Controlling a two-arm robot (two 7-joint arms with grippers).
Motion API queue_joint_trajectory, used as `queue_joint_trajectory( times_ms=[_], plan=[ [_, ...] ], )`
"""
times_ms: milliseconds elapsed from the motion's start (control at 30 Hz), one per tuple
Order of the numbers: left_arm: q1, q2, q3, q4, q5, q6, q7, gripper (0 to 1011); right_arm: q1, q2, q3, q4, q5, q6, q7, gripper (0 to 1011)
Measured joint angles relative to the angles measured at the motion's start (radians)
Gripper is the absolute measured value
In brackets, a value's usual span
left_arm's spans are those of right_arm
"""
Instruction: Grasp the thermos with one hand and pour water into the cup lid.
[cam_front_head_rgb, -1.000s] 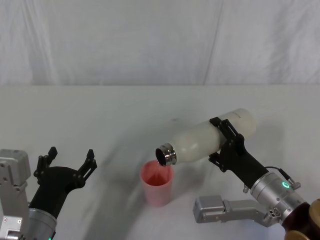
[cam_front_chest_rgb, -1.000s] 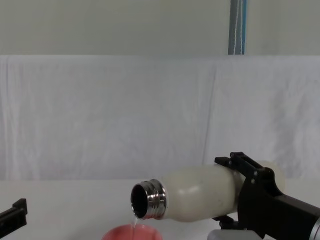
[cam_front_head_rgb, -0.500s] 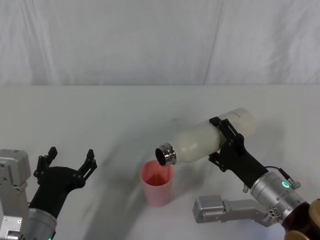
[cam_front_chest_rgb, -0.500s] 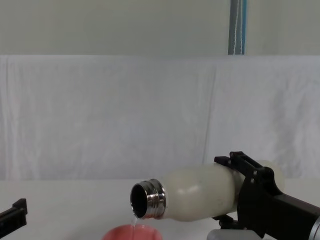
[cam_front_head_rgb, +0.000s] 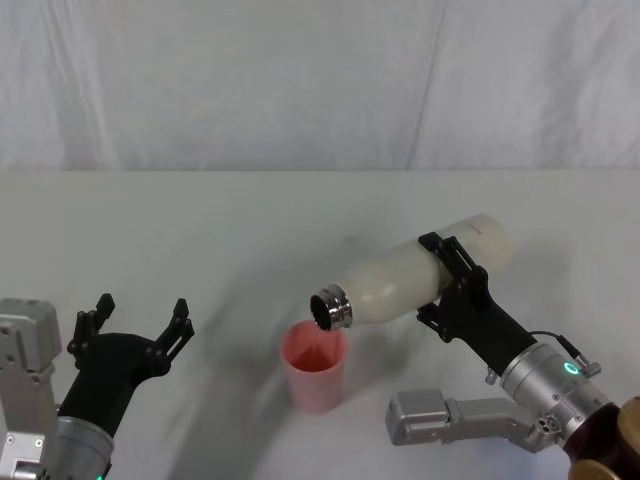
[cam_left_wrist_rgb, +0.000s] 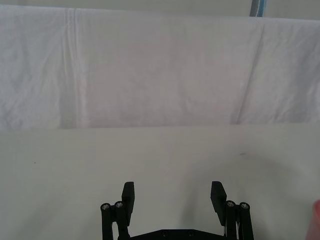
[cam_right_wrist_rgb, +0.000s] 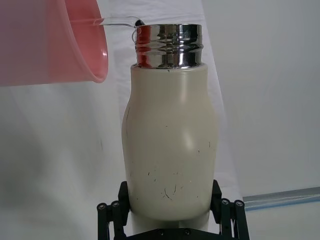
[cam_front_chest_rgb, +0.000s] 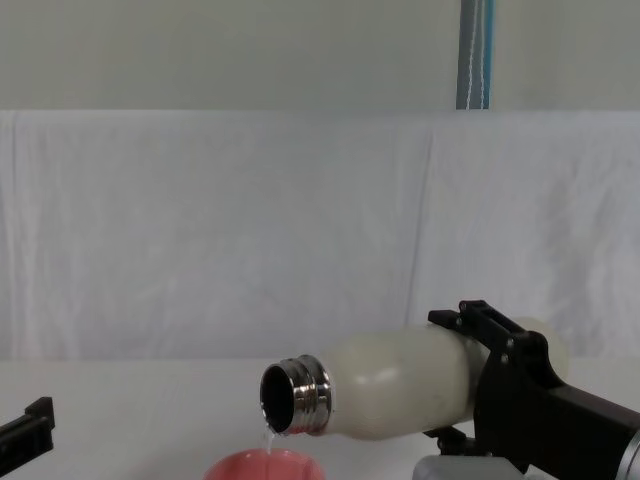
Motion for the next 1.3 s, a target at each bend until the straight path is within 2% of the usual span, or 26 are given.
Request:
queue_joint_trajectory(
  times_ms=[1300],
  plan=[
    [0.000,0.000,0.000,0.000,0.000,0.000,0.000,1001,-0.003,0.003,0.000,-0.003,-0.002,0.001,0.003,951]
  ],
)
